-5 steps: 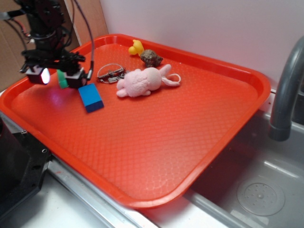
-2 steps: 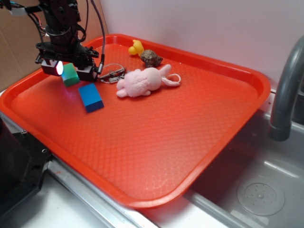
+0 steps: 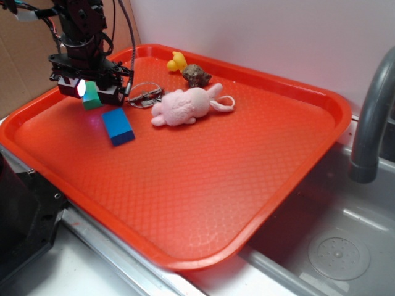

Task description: Grab the green block.

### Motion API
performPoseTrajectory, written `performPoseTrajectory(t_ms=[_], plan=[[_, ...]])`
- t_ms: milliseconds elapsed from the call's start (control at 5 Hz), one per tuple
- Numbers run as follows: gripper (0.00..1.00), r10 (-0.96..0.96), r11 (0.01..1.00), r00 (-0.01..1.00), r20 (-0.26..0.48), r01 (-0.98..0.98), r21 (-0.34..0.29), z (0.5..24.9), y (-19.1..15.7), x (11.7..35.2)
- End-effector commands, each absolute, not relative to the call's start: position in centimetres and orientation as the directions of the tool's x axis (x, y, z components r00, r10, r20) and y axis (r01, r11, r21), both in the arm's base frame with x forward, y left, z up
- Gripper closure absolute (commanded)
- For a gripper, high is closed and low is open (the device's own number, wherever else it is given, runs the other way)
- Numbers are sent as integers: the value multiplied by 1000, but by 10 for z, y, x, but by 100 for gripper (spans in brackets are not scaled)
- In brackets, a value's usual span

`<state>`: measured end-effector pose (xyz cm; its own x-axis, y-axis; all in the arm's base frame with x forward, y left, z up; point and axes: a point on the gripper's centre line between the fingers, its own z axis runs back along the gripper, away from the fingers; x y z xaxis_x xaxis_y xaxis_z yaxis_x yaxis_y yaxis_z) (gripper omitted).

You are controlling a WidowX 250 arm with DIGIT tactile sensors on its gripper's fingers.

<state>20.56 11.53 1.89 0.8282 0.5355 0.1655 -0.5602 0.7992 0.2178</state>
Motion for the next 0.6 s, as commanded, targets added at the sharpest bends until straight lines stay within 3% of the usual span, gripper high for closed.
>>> performPoseTrajectory(t_ms=[0, 200, 400], plan=[[100, 373, 924, 916, 149, -382, 36, 105, 51, 167], [100, 332, 941, 932, 148, -339, 19, 155, 30, 151], [100, 316, 948, 936, 158, -319, -7, 184, 27, 142]])
